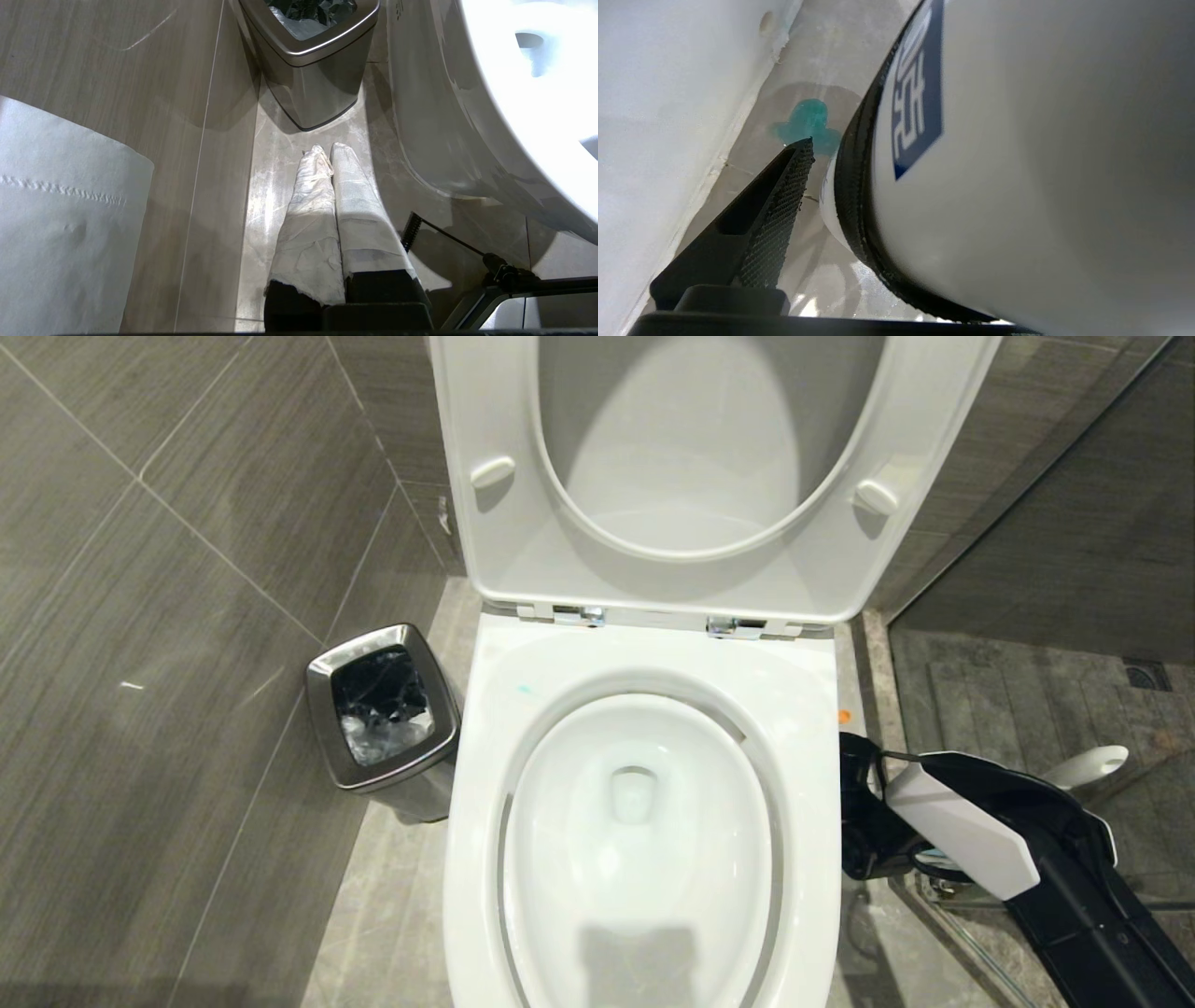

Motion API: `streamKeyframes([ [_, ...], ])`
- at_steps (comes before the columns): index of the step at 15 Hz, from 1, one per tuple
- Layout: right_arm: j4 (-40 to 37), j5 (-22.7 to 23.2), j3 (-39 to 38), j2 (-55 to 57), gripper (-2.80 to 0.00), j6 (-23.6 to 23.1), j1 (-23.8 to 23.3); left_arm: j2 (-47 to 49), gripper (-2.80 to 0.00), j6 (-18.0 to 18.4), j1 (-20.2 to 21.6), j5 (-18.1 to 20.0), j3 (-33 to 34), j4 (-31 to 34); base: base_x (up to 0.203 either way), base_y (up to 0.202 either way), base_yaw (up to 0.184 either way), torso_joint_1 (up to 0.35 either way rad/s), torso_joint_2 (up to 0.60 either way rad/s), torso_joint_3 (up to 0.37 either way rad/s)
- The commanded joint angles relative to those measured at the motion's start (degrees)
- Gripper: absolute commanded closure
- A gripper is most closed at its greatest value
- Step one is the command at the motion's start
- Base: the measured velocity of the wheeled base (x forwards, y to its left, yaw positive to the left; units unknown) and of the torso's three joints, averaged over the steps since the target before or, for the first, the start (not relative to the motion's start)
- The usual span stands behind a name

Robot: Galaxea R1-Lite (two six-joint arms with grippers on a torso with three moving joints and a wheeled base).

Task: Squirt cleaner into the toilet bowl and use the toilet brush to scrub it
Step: Pour in the cleaning agent

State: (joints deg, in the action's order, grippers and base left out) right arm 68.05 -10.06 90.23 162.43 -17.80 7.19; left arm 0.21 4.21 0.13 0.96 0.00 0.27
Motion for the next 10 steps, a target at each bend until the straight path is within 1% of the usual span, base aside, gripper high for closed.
streamKeyframes([
  [1, 0.33, 0.04, 0.56, 0.44, -2.8, -0.13, 0.1, -0.03, 0.0, 0.01, 0.02, 0.0, 0.04, 0.0, 0.0, 0.0, 0.0, 0.0, 0.0, 0.0],
  [10, -0.2, 0.21, 1.0, 0.7, -2.8, -0.04, 0.27, -0.03, 0.0, 0.01, 0.04, 0.0, 0.0, 0.0, 0.0, 0.0, 0.0, 0.0, 0.0, 0.0],
])
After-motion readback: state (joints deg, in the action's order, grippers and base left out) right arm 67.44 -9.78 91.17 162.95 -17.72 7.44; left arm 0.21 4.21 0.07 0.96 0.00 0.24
